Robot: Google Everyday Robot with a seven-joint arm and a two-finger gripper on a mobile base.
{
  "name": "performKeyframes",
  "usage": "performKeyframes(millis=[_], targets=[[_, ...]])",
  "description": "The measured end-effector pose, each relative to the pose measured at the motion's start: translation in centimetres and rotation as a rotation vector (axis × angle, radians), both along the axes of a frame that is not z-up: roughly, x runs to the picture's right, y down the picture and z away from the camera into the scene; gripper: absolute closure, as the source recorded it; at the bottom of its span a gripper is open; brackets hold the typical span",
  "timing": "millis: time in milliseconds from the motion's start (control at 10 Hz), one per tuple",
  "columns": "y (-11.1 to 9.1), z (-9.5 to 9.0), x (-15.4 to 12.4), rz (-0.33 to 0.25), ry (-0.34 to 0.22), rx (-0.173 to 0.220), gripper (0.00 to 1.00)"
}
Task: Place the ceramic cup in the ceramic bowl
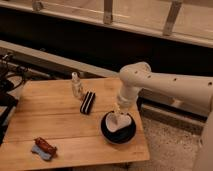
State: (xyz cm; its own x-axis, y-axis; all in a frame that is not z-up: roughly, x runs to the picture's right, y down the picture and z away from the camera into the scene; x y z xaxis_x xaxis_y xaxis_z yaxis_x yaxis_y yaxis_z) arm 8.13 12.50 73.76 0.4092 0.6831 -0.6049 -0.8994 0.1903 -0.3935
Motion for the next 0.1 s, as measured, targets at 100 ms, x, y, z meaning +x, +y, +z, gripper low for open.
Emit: performKeyframes(millis=[100], targets=[[-0.03, 0.02, 0.01, 0.0, 0.001, 0.001, 0.54]])
